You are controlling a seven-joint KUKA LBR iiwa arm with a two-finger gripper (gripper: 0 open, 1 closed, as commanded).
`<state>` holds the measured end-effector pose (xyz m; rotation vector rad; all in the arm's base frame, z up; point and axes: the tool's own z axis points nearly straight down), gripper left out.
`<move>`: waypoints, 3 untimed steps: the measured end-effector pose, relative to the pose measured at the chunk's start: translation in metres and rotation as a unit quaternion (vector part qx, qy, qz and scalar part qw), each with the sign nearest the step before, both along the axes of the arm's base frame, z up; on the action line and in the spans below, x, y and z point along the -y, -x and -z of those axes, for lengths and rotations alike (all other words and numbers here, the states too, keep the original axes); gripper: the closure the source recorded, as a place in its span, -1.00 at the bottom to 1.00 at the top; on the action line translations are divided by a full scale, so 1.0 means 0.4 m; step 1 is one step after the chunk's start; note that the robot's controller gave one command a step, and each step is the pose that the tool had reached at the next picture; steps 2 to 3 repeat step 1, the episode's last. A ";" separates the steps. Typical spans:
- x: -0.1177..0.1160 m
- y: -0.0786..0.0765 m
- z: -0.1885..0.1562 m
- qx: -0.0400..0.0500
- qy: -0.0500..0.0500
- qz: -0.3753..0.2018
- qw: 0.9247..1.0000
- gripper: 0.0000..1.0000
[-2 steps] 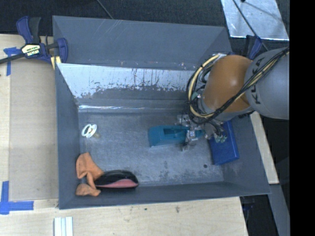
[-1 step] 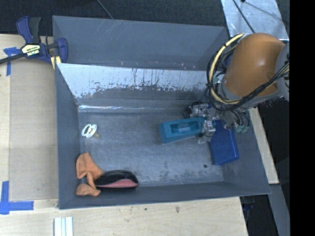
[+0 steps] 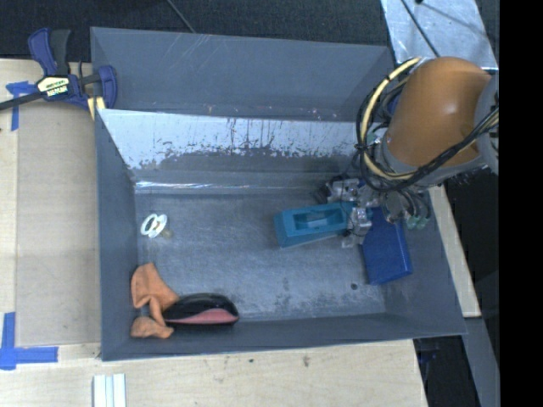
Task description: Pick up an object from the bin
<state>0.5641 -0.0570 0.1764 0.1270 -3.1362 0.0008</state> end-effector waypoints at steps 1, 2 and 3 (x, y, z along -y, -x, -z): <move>0.000 0.050 -0.422 0.002 0.000 0.006 1.000 1.00; 0.000 0.050 -0.422 0.002 0.000 0.006 1.000 1.00; 0.000 0.050 -0.422 0.002 0.000 0.006 1.000 1.00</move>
Offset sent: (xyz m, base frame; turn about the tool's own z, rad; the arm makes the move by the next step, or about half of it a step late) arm 0.0000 0.0000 0.0000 0.0000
